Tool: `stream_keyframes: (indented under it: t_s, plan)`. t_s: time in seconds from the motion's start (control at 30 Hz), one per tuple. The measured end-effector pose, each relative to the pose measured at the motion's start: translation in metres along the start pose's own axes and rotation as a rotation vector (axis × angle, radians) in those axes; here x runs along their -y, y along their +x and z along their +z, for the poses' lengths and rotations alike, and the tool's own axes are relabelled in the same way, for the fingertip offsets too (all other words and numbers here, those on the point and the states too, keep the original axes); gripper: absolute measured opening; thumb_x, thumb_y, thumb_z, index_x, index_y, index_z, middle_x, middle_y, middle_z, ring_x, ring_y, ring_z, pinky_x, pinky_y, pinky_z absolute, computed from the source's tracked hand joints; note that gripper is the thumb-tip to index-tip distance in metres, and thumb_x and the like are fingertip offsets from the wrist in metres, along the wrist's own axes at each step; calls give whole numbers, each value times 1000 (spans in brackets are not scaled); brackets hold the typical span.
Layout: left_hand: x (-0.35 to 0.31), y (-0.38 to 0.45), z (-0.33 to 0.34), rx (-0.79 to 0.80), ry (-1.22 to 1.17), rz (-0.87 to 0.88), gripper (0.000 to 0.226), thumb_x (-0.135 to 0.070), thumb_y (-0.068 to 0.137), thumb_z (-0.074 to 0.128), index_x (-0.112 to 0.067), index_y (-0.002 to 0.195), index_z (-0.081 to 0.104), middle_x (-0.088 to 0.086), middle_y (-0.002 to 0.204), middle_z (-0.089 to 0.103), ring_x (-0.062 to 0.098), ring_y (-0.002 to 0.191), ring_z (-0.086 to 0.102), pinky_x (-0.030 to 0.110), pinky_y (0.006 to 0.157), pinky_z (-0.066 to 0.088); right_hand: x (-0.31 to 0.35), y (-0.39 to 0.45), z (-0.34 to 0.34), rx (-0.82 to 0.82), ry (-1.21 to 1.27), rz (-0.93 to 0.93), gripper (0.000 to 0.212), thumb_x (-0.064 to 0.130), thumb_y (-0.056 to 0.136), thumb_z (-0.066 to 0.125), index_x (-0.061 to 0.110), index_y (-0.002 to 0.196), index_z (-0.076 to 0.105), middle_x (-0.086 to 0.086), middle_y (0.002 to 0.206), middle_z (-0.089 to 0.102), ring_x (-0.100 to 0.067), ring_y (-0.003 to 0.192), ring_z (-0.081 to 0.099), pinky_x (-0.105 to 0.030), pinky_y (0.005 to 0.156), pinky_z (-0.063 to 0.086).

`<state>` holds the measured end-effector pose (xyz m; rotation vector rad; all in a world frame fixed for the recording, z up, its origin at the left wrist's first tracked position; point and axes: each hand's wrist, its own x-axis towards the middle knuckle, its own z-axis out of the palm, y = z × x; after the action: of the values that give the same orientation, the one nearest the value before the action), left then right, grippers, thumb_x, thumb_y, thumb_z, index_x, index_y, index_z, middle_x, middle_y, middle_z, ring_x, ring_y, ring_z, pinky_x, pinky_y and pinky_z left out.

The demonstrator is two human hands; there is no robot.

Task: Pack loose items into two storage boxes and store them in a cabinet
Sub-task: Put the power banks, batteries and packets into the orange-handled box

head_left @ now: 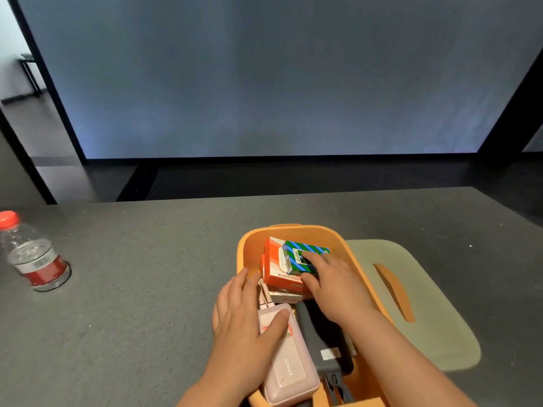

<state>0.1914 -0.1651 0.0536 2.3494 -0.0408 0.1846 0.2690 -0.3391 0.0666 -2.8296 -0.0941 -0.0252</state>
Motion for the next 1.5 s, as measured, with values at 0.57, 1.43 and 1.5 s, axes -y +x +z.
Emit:
stream_keyframes:
  t_s: [0.57,1.43,1.5]
  plan:
    - [10,1,-23,-37,32,43,59,-57,82,46,-42,137,31,-23,145,25,0,133,15,27,109,16,36,-18,-19,-24,6,-46,47,35,97,44,34,143,34,2,145,39,-21,132,34,-35,99,40]
    - [223,-6,-263,-497,103,-399,46,-30,88,59,-30,132,47,-9,139,45,12,130,37,32,107,30,415,58,94,128,209,-680,64,26,86,58,32,142,28,-2,137,41,-27,123,42,-42,92,46]
    - [232,15,-273,-478,99,-431,48,-31,89,58,-30,135,44,-8,142,42,14,133,35,37,109,31,433,74,98,112,168,-696,67,26,88,57,33,146,24,-1,142,37,-27,123,41,-43,92,46]
